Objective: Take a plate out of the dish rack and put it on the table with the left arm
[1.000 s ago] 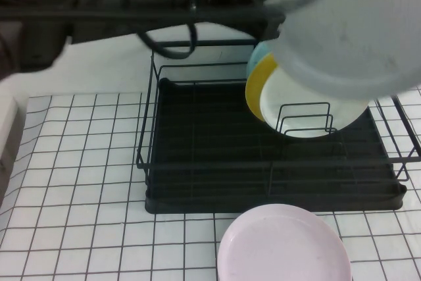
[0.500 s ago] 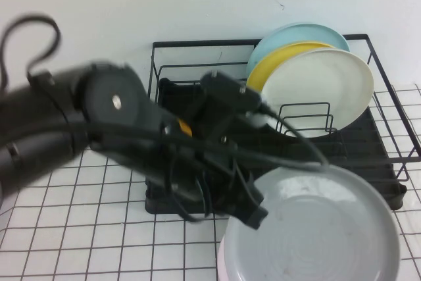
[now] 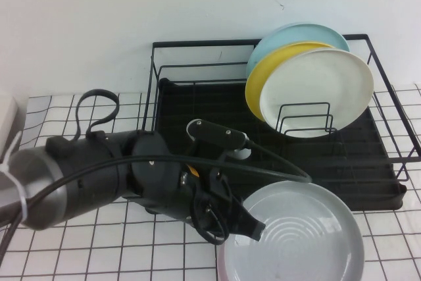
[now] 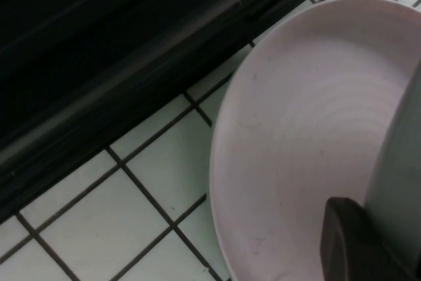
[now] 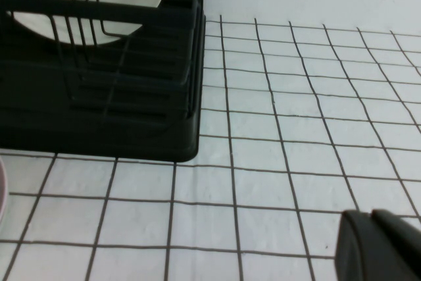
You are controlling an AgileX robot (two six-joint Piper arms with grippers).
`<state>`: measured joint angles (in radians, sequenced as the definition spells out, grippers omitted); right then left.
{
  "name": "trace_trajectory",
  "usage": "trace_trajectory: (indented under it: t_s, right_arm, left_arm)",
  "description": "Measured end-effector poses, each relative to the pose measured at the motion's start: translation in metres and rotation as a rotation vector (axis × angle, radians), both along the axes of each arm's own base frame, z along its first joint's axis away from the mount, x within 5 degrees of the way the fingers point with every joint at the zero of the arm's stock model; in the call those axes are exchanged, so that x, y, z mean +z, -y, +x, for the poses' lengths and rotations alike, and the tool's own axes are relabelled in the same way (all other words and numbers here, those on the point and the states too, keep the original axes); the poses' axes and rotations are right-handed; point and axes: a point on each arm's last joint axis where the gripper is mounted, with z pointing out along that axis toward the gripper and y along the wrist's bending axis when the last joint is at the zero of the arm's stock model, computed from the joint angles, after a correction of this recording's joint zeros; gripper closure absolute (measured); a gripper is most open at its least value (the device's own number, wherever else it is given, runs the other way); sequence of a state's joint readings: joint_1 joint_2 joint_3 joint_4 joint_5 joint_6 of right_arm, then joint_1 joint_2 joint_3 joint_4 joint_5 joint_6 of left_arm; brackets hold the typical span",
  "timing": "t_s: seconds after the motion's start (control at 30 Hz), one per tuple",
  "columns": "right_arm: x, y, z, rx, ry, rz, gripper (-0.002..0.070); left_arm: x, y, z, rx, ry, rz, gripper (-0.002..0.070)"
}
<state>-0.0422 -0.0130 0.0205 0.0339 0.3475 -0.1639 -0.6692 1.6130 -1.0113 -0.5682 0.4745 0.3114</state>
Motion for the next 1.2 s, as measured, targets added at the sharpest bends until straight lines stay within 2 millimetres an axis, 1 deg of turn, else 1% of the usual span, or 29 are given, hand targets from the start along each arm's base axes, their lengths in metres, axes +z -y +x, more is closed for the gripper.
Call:
trace_trajectory:
  t_s: [0.13, 0.2, 0.27, 0.37, 0.43, 0.47, 0.53, 0.6, 0.67, 0.73, 0.8, 0.83, 0.87, 0.9, 1.0, 1.2]
  right_arm:
    - [0.000, 0.000, 0.000, 0.000, 0.000, 0.000, 0.0679]
    - [0.000, 0.000, 0.000, 0.000, 0.000, 0.000, 0.0679]
    - [0.000, 0.000, 0.000, 0.000, 0.000, 0.000, 0.0679]
    - [0.000, 0.000, 0.000, 0.000, 0.000, 0.000, 0.0679]
    - [0.000, 0.000, 0.000, 0.000, 0.000, 0.000, 0.0679]
    - [0.000, 0.000, 0.000, 0.000, 0.000, 0.000, 0.0679]
    - [0.000, 0.000, 0.000, 0.000, 0.000, 0.000, 0.0679]
    - [0.000, 0.000, 0.000, 0.000, 0.000, 0.000, 0.0679]
    - [0.000, 0.000, 0.000, 0.000, 0.000, 0.000, 0.0679]
    - [0.000, 0.000, 0.000, 0.000, 0.000, 0.000, 0.0679]
    - [0.000, 0.000, 0.000, 0.000, 0.000, 0.000, 0.0679]
    - [0.000, 0.000, 0.000, 0.000, 0.000, 0.000, 0.0679]
    - [0.000, 0.000, 0.000, 0.000, 0.000, 0.000, 0.0679]
    - [0.000, 0.000, 0.000, 0.000, 0.000, 0.000, 0.0679]
    - [0.000, 0.000, 0.000, 0.000, 0.000, 0.000, 0.0679]
    - [0.000, 0.000, 0.000, 0.000, 0.000, 0.000, 0.0679]
  left_arm:
    - [-0.006, 0.001, 0.001, 0.006, -0.014, 0.008, 0.0636]
    - [-0.006, 0.001, 0.002, 0.007, -0.009, 0.010, 0.0601]
    - [-0.006, 0.000, 0.002, 0.005, -0.004, 0.013, 0.0538]
    - [-0.006, 0.000, 0.002, 0.003, -0.004, 0.015, 0.0400]
    - [-0.006, 0.000, 0.002, 0.001, -0.002, 0.018, 0.0331]
    - [-0.006, 0.000, 0.002, -0.003, 0.002, 0.023, 0.0314]
    - [-0.005, -0.001, 0.002, -0.003, 0.006, 0.027, 0.0305]
    - [-0.001, -0.002, 0.001, -0.003, 0.021, 0.029, 0.0319]
    - [0.005, -0.005, 0.000, 0.008, 0.039, 0.028, 0.0361]
    - [0.013, -0.009, -0.002, 0.017, 0.067, 0.034, 0.0428]
    - [0.023, -0.014, -0.004, 0.028, 0.106, 0.044, 0.0514]
    - [0.029, -0.017, -0.005, 0.034, 0.129, 0.053, 0.0568]
    - [0.035, -0.021, -0.006, 0.043, 0.157, 0.061, 0.0606]
    - [0.041, -0.024, -0.007, 0.055, 0.183, 0.071, 0.0626]
    - [0.064, -0.038, -0.012, 0.106, 0.281, 0.077, 0.0660]
    - [0.119, -0.076, -0.030, 0.226, 0.552, 0.100, 0.0673]
